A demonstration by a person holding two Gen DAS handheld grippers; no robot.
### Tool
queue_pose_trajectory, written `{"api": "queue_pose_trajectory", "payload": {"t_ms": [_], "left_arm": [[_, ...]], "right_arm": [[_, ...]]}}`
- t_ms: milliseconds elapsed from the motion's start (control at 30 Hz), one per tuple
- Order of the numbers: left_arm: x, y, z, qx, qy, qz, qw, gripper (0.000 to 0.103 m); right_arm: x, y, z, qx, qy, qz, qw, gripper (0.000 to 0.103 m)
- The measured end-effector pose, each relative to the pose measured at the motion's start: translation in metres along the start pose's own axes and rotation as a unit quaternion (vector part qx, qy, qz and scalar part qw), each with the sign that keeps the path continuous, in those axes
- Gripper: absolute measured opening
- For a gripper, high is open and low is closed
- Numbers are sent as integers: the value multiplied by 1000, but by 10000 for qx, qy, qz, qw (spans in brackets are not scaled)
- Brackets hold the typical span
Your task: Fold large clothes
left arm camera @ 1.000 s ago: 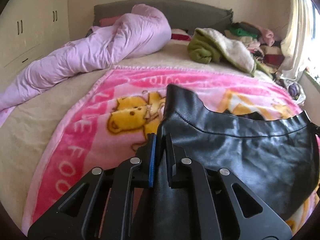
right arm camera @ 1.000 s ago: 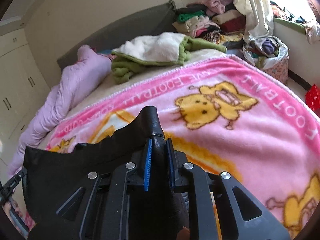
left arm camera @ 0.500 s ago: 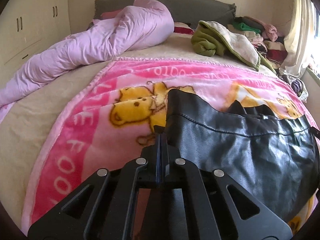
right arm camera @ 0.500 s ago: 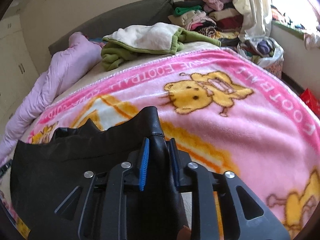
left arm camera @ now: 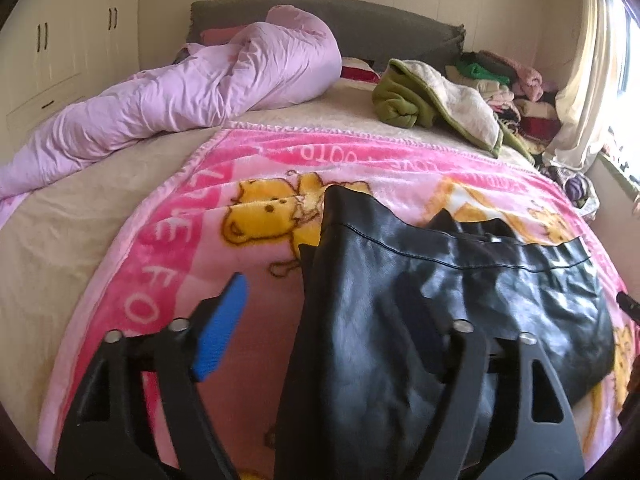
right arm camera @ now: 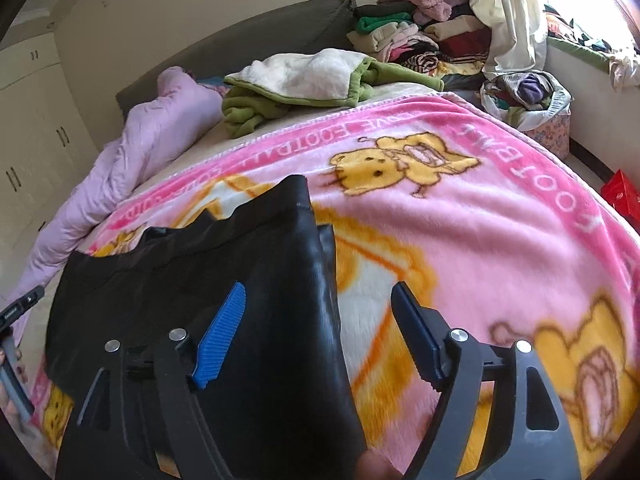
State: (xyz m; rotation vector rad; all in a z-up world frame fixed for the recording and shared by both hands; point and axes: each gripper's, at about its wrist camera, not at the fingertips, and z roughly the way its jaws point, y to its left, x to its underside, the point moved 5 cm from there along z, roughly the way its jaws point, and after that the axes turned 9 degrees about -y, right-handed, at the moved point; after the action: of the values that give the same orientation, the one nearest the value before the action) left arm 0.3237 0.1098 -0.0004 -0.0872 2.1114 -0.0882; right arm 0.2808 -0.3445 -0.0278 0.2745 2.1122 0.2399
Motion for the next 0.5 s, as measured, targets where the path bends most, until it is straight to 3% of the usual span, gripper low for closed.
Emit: {"api": "queue_pose_trajectory", "payload": {"t_ms": [133,500], "left_arm": [[1,3,-14,-7,-72,-106,9999,94],[34,2,-27,168,212,-125,9996,94]], "right_arm": [[5,5,-19,-127,-11,-86,9999,83],[26,13,-30,-242,243,-249,9991,85]]}}
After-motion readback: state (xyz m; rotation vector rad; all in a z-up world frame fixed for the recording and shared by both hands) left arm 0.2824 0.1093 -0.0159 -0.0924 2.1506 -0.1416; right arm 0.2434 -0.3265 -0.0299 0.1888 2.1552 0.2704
